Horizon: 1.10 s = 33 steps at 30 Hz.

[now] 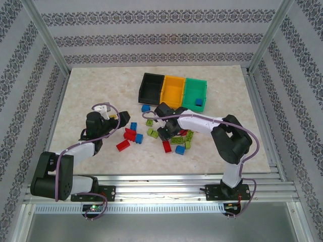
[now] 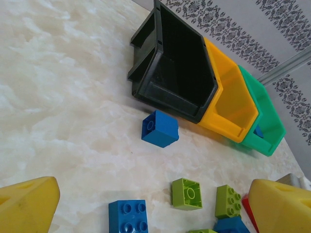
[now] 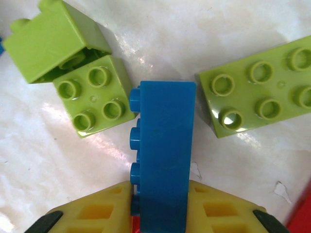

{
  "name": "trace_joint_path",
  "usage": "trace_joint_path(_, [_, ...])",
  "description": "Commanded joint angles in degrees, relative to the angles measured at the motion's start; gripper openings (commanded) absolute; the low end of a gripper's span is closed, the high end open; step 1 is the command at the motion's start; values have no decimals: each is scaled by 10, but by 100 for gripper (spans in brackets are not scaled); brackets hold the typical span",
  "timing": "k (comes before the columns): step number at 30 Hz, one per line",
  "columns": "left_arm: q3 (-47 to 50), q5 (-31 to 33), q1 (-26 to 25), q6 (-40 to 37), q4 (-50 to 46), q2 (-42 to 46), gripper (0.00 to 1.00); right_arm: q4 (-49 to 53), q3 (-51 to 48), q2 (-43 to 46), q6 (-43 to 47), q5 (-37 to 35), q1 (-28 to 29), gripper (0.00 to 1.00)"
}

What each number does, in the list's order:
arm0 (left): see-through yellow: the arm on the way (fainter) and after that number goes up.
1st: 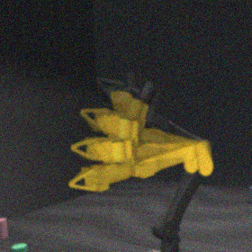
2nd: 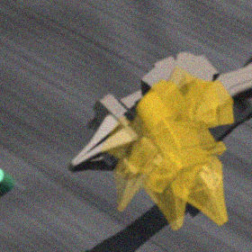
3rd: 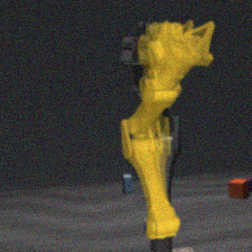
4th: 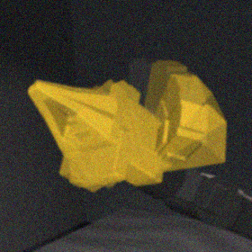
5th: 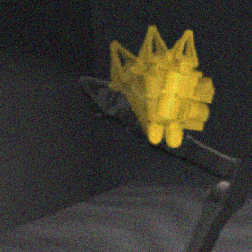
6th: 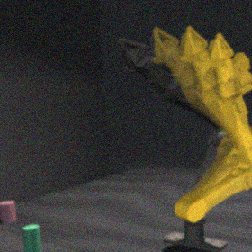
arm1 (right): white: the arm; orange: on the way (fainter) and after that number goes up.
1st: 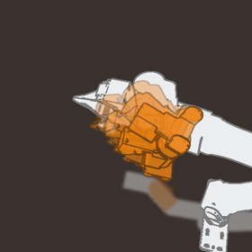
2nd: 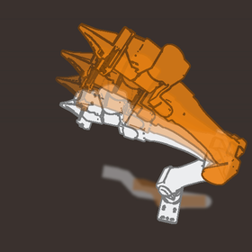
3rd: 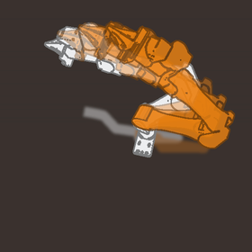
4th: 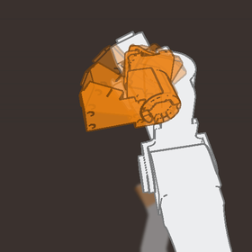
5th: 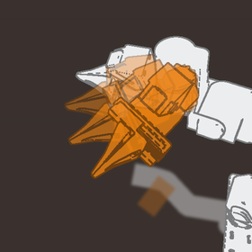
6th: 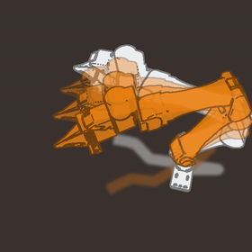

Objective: Sort the legos into containers by color
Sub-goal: Pick up the lego from the center of the table, then move the container to the center of the table.

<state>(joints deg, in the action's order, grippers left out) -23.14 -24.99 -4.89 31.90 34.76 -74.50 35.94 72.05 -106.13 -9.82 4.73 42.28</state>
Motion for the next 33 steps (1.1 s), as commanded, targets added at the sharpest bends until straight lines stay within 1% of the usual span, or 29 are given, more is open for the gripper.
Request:
trace_joint_path(1, [6,4,-5,-9,-4,10,100,11,17,60,11,-3,-17,26])
trace_joint_path(5, [6,6,-6,-9,-6,12,100,-11,10,114,3,15,-66,25])
trace_joint_path(9, [7,7,-5,-10,-5,9,100,-66,-6,148,-27,20,-150,24])
trace_joint_path(11, [6,10,-6,-11,-7,9,100,-100,-12,146,-48,20,-196,23])
trace_joint_path(13, [5,6,-6,-11,-7,9,100,-115,-1,131,-87,23,-246,23])
trace_joint_path(16, [5,9,-6,-13,-9,3,100,-126,26,92,-117,46,-293,25])
trace_joint_path(20, [1,7,-5,-12,-7,-6,100,-105,102,16,-100,23,-307,25])
trace_joint_path(27, [0,2,-5,-12,-6,-6,100,-84,201,-105,-92,50,-304,26])
trace_joint_path(29, [1,0,-5,-12,-6,-3,100,-85,203,-121,-93,55,-304,27])
trace_joint_path(33, [1,6,-6,-15,-12,2,100,-100,173,-131,-92,67,-302,27])
